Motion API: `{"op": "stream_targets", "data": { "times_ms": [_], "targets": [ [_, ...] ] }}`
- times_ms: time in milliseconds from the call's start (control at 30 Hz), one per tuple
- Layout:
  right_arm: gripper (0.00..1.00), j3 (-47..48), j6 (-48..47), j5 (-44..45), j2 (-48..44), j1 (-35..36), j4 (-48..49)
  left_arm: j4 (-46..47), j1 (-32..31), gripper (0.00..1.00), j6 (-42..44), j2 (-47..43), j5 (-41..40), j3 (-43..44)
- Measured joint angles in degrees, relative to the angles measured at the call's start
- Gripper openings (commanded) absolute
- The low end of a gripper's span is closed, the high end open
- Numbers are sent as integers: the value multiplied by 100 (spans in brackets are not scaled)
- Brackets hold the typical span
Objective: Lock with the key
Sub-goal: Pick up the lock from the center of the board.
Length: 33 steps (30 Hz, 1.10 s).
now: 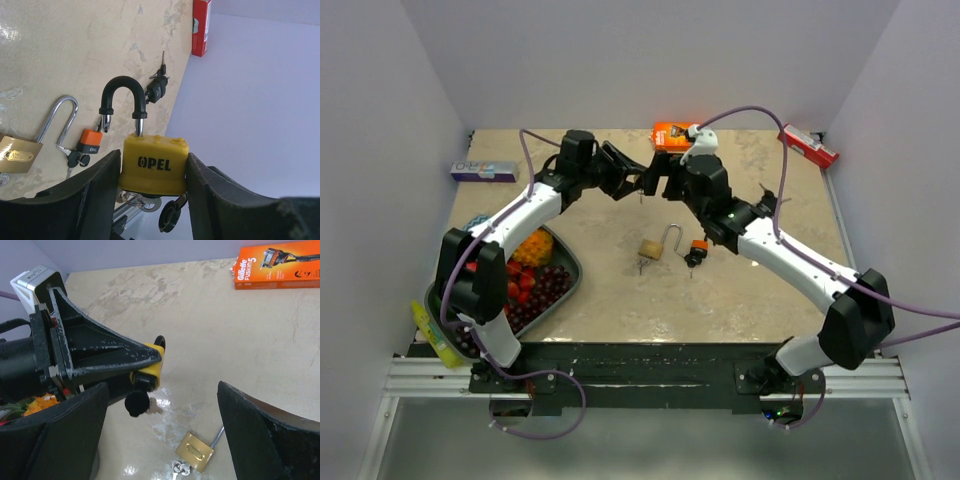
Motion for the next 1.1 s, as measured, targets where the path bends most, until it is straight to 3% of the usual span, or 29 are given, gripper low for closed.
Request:
{"op": "stream_targets", "data": {
  "times_ms": [267,700,1000,1033,1100],
  "targets": [
    [90,-334,-46,-118,-426,20,122,122,79,0,-264,0,170,-118],
    [85,-83,-302,197,501,431,162,345,76,0,-706,0,415,-120],
    [74,343,-496,1029,938,492,378,603,98,0,-1084,0,614,-234],
    [70,343,-522,1102,968,492,380,647,101,0,-1113,0,632,-267],
    [54,343,-560,1152,1029,492,415,699,101,0,-1191,0,675,-308]
  ]
}}
